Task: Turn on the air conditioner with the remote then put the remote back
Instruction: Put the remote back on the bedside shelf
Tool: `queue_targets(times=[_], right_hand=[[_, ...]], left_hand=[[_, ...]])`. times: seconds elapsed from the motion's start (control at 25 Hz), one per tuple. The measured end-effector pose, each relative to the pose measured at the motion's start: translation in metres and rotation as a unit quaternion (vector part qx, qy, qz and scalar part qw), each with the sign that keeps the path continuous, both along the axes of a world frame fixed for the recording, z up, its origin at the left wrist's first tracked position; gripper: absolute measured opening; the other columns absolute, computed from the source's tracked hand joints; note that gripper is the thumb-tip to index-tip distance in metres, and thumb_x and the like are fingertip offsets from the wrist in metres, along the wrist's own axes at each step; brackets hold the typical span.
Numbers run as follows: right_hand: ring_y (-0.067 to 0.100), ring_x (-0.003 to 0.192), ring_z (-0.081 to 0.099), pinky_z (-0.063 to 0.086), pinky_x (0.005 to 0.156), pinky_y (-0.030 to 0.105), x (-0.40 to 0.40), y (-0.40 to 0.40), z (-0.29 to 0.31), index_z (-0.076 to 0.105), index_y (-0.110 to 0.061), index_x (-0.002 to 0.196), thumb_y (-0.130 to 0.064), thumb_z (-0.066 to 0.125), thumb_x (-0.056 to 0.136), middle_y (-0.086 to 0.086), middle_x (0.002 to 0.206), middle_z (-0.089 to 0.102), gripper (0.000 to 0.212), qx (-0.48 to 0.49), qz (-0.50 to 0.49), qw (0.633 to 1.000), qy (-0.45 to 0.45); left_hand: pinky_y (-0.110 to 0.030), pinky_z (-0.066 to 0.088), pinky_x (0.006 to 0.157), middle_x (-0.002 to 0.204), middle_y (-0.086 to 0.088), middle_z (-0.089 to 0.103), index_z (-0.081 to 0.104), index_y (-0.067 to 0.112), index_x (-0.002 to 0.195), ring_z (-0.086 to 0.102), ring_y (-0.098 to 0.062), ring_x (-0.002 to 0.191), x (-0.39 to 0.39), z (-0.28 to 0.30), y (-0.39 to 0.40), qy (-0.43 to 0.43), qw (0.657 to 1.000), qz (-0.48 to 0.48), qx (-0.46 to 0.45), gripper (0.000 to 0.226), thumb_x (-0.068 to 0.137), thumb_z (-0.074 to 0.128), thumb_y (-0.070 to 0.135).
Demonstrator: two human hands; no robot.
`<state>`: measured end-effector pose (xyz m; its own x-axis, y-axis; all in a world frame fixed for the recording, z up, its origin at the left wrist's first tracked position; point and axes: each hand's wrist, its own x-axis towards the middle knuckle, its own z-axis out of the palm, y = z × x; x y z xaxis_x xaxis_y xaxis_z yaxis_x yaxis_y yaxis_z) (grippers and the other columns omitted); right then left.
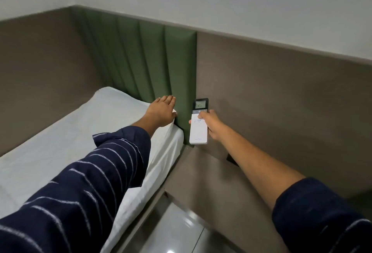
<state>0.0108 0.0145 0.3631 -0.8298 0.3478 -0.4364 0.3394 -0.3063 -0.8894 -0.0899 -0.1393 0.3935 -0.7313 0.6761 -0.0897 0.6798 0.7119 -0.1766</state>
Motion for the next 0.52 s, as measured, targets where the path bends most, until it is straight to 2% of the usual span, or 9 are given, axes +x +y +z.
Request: queue_targets(times=[0.12,0.2,0.24,0.36,0.44,0.52], right_hand=[[0.039,0.100,0.064,0.054,0.078,0.042,0.004,0.037,-0.083,0.037,0.002,0.117,-0.004,0.044,0.092,0.029,0.119,0.060,0.027,0.016,-0.049,0.996,-0.066],[0.031,0.092,0.061,0.050,0.069,0.033,0.010,0.056,-0.146,0.042,0.003,0.118,-0.004,0.048,0.091,0.023,0.112,0.060,0.028,0.049,-0.077,0.989,-0.121],[0.030,0.092,0.061,0.049,0.069,0.032,0.015,0.065,-0.181,0.044,0.004,0.118,-0.003,0.050,0.091,0.023,0.111,0.060,0.029,0.063,-0.086,0.983,-0.146],[0.039,0.106,0.063,0.049,0.081,0.037,0.035,0.082,-0.301,0.047,0.004,0.122,-0.004,0.057,0.088,0.025,0.120,0.062,0.036,0.085,-0.099,0.961,-0.243],[0.037,0.107,0.064,0.049,0.075,0.036,0.052,0.088,-0.389,0.045,-0.001,0.124,-0.009,0.060,0.088,0.021,0.121,0.062,0.040,0.088,-0.108,0.940,-0.313],[0.037,0.108,0.063,0.045,0.072,0.033,0.065,0.088,-0.455,0.043,-0.001,0.127,-0.008,0.061,0.087,0.022,0.125,0.061,0.044,0.091,-0.107,0.927,-0.347]], left_hand=[[-0.036,0.016,0.121,0.163,-0.009,0.016,0.013,0.006,0.155,0.016,-0.025,0.150,0.003,-0.077,0.037,-0.056,0.998,-0.030,-0.018,0.066,0.100,0.030,0.039],[-0.036,0.015,0.121,0.163,-0.010,0.014,0.011,0.006,0.155,0.015,-0.025,0.150,0.007,-0.132,0.054,-0.096,0.994,-0.048,-0.034,0.067,0.100,0.031,0.039],[-0.036,0.015,0.121,0.163,-0.010,0.013,0.010,0.005,0.155,0.015,-0.026,0.150,0.009,-0.160,0.062,-0.107,0.991,-0.064,-0.047,0.068,0.100,0.031,0.038],[-0.037,0.015,0.122,0.164,-0.011,0.009,0.006,0.004,0.155,0.013,-0.026,0.150,0.011,-0.262,0.081,-0.172,0.974,-0.106,-0.102,0.069,0.100,0.030,0.038],[-0.038,0.014,0.122,0.164,-0.011,0.007,0.005,0.005,0.155,0.012,-0.026,0.151,0.009,-0.343,0.094,-0.217,0.961,-0.115,-0.125,0.070,0.100,0.032,0.039],[-0.037,0.013,0.122,0.164,-0.011,0.008,0.006,0.006,0.155,0.012,-0.026,0.151,0.009,-0.401,0.102,-0.237,0.952,-0.131,-0.139,0.071,0.099,0.033,0.039]])
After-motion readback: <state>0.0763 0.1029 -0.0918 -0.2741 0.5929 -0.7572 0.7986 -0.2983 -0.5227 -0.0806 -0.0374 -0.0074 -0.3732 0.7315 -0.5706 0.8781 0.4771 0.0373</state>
